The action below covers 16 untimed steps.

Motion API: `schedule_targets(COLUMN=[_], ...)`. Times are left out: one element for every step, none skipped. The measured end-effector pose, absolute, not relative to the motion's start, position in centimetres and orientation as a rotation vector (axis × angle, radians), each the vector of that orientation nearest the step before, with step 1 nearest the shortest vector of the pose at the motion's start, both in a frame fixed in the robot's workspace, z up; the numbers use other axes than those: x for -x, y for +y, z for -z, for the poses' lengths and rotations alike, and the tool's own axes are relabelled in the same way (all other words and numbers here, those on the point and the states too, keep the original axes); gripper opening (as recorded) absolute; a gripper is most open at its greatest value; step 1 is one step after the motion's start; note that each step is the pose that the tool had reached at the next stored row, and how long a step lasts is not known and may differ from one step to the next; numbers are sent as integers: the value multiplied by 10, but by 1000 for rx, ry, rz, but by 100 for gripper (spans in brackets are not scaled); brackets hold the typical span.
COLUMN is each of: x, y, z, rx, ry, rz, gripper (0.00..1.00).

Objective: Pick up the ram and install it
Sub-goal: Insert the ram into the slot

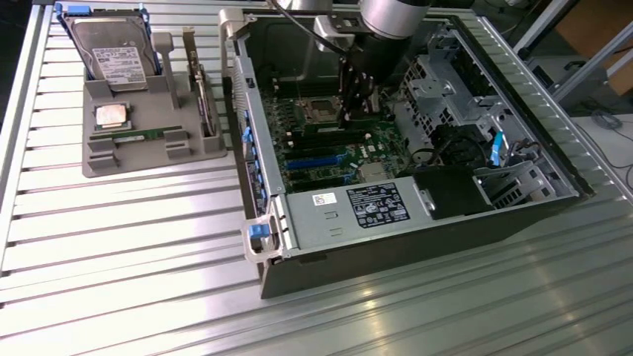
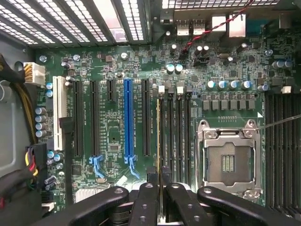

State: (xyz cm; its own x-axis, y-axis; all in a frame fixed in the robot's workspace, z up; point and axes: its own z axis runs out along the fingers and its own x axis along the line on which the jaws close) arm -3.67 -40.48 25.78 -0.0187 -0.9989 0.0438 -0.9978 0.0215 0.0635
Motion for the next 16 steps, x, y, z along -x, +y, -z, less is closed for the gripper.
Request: schedule_targets(x=[37, 38, 39, 41, 43, 43, 43, 43, 43, 43, 44, 44, 44, 44, 44, 44], y=[-405, -405, -405, -405, -405, -404, -404, -403, -402, -402, -402, -402, -401, -400, -399, -399], z=[-255, -251, -247, -245, -243, -243, -243, -242, -241, -239, -238, -237, -236, -236, -236, -236], rx=[-2146, -2146, -2146, -2146, -2146, -2147, -2148, -2149, -2149, -2149, -2149, -2149, -2149, -2149, -2149, -2149], ry=[-2189, -2189, -2189, -2189, -2189, -2187, -2187, -2185, -2185, -2185, -2185, -2185, -2185, -2185, -2185, -2185], rz=[22, 22, 22, 22, 22, 22, 22, 21, 21, 21, 20, 20, 20, 20, 20, 20], gripper=[13, 13, 13, 13, 13, 13, 13, 13, 13, 13, 13, 13, 13, 13, 13, 13])
